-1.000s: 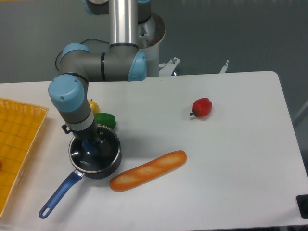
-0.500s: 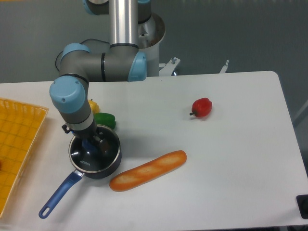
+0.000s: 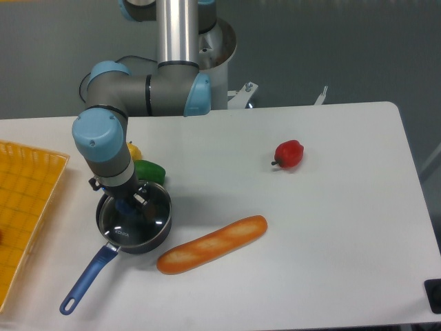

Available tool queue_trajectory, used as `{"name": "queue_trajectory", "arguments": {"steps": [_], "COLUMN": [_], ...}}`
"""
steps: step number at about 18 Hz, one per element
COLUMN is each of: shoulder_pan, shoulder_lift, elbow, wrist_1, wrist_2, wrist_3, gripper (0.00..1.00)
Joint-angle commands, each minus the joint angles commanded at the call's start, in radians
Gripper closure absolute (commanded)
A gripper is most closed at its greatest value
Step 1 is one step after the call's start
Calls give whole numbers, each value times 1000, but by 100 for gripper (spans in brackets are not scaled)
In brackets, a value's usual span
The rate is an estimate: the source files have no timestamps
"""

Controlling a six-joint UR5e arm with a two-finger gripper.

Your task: Open the lid

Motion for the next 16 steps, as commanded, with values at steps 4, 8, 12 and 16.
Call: {"name": "queue_trajectory", "arguments": {"steps": [4,8,12,16], "shoulder_pan": [5,8,14,37], "shoulder_lift": [0,5,6,8], "elbow": [5,5,20,51], "wrist_1": [-5,-6,-29,-60], "wrist_2": [-2,-6,-8,-20], "wrist_3": [0,0,5,8], "gripper": [43,45,45,45]}}
